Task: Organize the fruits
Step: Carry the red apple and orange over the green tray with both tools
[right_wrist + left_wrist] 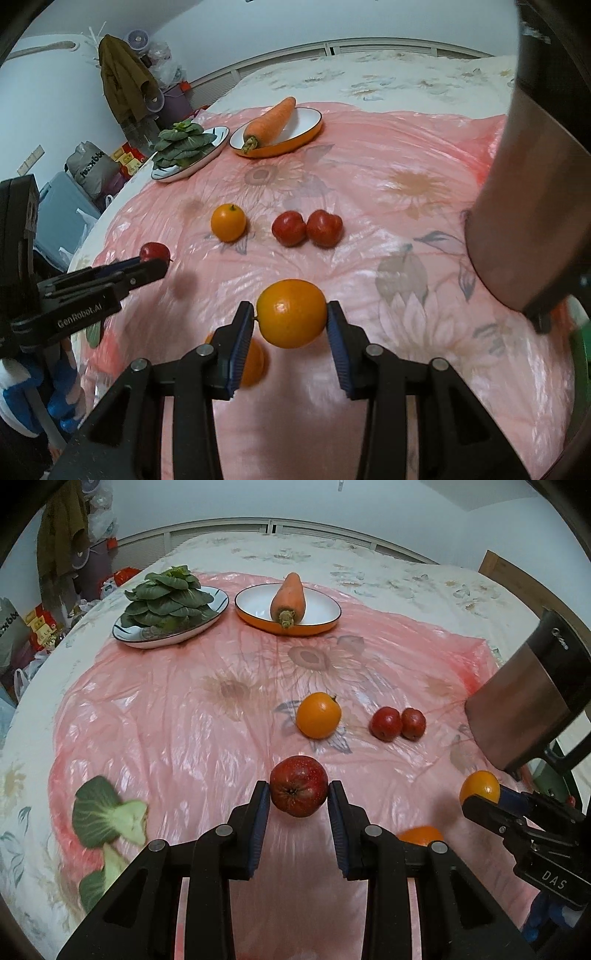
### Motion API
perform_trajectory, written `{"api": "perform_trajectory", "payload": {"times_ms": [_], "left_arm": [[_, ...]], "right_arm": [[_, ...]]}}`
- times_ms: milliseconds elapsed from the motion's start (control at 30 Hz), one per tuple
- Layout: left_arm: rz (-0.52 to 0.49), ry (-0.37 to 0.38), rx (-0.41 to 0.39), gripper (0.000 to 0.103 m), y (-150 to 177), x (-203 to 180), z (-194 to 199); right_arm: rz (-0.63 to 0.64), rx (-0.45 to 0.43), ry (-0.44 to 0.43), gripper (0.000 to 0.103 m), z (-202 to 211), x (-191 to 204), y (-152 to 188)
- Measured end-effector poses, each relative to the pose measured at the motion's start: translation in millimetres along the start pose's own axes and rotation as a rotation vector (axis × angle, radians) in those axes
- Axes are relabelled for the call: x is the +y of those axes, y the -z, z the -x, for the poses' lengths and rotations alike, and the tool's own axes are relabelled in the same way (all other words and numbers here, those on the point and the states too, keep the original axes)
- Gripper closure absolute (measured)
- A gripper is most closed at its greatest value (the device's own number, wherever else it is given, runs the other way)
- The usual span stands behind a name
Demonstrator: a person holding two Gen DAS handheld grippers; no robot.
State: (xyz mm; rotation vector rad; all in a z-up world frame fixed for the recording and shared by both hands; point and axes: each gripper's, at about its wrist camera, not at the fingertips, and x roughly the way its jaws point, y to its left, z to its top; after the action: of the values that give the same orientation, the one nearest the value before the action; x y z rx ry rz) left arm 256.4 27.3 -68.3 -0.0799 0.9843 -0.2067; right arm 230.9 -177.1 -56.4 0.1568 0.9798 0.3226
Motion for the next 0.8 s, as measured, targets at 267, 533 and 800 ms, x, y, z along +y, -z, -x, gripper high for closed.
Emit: {"api": "perform_trajectory", "payload": {"times_ms": [267,533,800], "left_arm": [[-0.017,-0.010,-0.026,0.076,28,-16,36],[-0.034,0.030,-0.028,0.076,65,-51,63],[-0.080,0.070,-0.018,0.076,96,-97,84]], "right_arm": [[0.002,-0.010,0.018,0.061,36,-4,33],[-0.007,-0.027,0.046,0.061,84,-18,76],[-0.042,-0.062,0.089,0.061,134,-50,111]]}}
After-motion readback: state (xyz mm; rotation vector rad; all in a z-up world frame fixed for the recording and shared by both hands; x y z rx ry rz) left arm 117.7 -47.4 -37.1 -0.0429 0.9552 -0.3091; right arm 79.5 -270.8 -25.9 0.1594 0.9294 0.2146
